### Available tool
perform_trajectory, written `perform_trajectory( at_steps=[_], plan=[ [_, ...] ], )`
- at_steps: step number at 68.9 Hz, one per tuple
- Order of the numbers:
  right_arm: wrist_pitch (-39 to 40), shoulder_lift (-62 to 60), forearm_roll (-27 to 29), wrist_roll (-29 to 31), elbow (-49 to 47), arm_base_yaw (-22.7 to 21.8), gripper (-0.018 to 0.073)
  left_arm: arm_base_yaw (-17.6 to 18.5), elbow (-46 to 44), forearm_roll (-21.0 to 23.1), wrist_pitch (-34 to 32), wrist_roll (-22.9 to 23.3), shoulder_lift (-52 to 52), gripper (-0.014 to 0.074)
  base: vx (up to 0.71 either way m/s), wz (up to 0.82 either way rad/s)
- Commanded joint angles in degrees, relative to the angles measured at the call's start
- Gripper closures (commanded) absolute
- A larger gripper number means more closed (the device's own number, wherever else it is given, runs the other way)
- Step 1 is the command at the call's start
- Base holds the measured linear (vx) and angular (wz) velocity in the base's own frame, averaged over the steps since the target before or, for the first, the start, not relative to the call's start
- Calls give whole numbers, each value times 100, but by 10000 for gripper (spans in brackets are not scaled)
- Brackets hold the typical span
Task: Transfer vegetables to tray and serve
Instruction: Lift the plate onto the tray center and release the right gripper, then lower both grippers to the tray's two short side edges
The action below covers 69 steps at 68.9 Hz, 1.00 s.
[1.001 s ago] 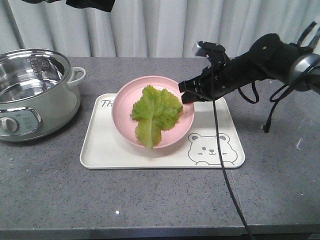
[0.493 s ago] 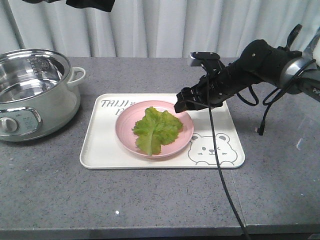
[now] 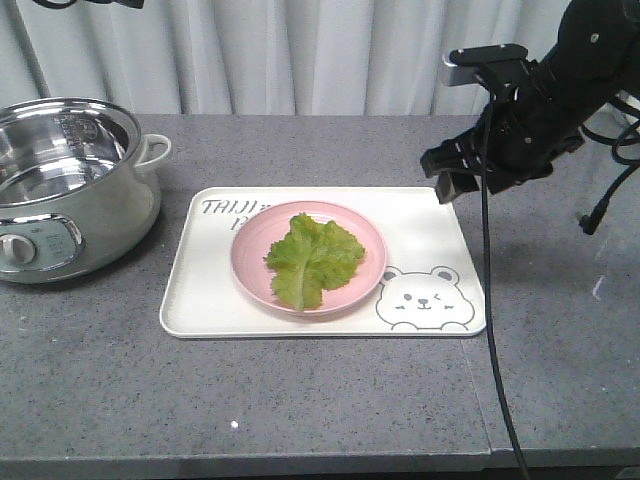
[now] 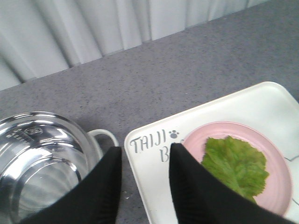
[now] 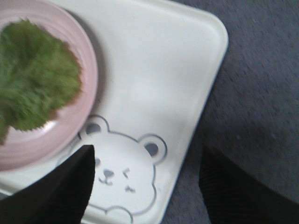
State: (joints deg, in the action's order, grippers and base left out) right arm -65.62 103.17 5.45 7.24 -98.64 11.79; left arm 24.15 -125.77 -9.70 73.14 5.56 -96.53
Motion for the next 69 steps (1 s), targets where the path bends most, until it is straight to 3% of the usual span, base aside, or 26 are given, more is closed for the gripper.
perform_trajectory(
  at_steps=[1,13,35,52,69],
  plan=[
    [-411,-265,-416,-283,-161,4,102,21,172,-109,-154,178,188,362,0,0],
    [-790,-220,-430,-360,-161,4,102,21,1293,-86,-154,189,188,358,0,0],
    [-790,-205,-221,-609,-161,-107,102,21,3117,16,-336,590,188,351,0,0],
    [-790,-205,470,-460,-157,-530,89,-135,3638,478,-708,677,183,313,0,0],
    [-790,-53,484,-445,-142,-530,78,-333,3643,671,-684,689,8,235,0,0]
  ],
)
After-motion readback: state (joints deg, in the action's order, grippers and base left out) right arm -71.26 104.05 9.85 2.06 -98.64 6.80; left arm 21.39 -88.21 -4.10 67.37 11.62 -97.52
